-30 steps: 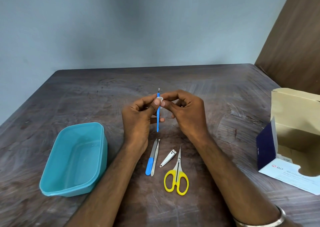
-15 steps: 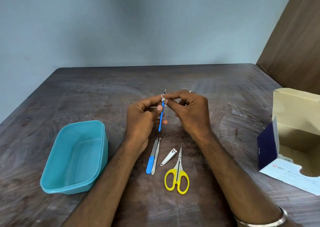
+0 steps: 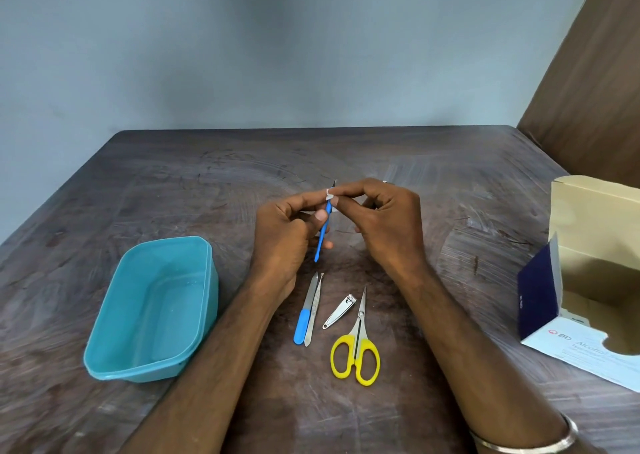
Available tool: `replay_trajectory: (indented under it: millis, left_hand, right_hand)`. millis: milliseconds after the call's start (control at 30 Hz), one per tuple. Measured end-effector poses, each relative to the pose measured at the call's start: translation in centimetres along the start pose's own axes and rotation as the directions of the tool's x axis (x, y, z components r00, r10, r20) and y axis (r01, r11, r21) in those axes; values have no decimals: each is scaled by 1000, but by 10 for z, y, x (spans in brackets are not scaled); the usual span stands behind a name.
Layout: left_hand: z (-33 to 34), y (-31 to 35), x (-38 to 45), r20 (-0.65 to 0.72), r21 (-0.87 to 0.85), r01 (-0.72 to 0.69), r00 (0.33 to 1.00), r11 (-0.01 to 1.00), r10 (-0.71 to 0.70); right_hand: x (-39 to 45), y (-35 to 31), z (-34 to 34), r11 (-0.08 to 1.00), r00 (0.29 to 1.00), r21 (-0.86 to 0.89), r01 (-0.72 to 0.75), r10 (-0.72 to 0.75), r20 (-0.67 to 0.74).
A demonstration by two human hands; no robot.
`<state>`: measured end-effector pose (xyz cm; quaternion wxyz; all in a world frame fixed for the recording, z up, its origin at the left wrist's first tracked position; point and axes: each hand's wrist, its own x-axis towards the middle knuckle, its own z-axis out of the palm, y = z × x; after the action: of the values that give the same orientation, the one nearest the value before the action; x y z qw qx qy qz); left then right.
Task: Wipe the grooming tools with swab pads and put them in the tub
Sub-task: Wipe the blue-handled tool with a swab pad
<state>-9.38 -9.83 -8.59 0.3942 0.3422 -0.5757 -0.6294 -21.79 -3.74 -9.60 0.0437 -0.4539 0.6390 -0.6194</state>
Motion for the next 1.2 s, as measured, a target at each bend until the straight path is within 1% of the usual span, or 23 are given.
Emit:
replay_trajectory:
  millis: [167,333,467,567,667,767,867,1000,1100,1200]
  left_hand:
    - [-1,0,0,33,65,3,999,998,-5]
    - [-2,1,0,14,67,-7,1000,998,6]
    - [0,1,-1,25,65,-17,1000,998,15]
    - [1,2,-2,28,52,-30,999,998,29]
    - [0,1,-1,12,49,-46,999,998,45]
    - [1,-1,0,-1,23,-40,999,999,40]
    - [0,1,0,4,-9,-31,1000,999,31]
    - [-3,2,2,-5,-33,-6,1000,999,6]
    - [-1,4,2,-20,-33,-2,1000,999,1]
    - [3,9,-3,-57,-21,-11,998,1000,10]
  right_hand:
    - [0,2,-2,999,999,-33,8,-9,-31]
    - [-1,1,-1,999,1000,-31,27,-27,9]
    - [-1,1,1,998,1000,-55,11,-11,-10]
    - [-1,2,2,999,999,12,-48,48,-21]
    - [-1,3,3,991,996,91,-93,92,16]
    - [-2,4,4,988,995,114,-99,95,38]
    - [-2,1,3,991,992,94,-101,93,80]
    - [-2,-5,1,970,973,154,-189,163,164]
    - [-2,-6,-1,949,973,220,-224,204,109]
    - [-2,-9,-5,907,963,329,-263,264,42]
